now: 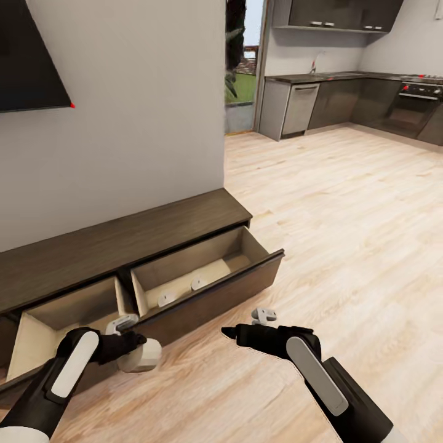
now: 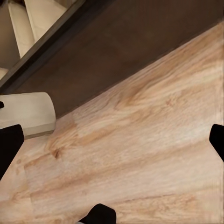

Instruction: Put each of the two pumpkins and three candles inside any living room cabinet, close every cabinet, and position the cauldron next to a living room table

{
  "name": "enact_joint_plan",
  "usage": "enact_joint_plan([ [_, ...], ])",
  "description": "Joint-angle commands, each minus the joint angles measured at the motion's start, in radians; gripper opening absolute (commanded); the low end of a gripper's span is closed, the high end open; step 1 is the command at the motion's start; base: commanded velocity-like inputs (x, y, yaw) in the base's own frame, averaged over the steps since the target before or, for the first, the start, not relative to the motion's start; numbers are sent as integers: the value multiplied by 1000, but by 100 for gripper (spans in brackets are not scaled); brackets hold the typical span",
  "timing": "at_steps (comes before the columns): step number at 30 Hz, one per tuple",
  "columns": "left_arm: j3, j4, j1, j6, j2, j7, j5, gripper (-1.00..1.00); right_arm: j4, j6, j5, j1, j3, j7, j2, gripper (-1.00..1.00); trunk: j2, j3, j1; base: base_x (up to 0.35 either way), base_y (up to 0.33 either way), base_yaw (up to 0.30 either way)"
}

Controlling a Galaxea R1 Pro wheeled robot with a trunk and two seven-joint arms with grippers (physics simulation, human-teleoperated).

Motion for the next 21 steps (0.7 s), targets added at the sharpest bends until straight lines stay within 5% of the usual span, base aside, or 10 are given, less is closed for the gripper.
enact_joint_plan([
  [1,-2,-2,0,1,1,10,13,-100,-1,0,-10,-1,2,-10,-1,100,0,-1,0,242,-254,-225],
  [10,-3,-2,0,1,1,10,13,-100,-1,0,-10,-1,2,-10,-1,100,0,-1,0,242,-257,-251],
  [21,-19,-4,0,4,-16,3,22,-100,14,0,-11,-2,2,-10,-1,100,0,-1,0,119,-110,-73],
])
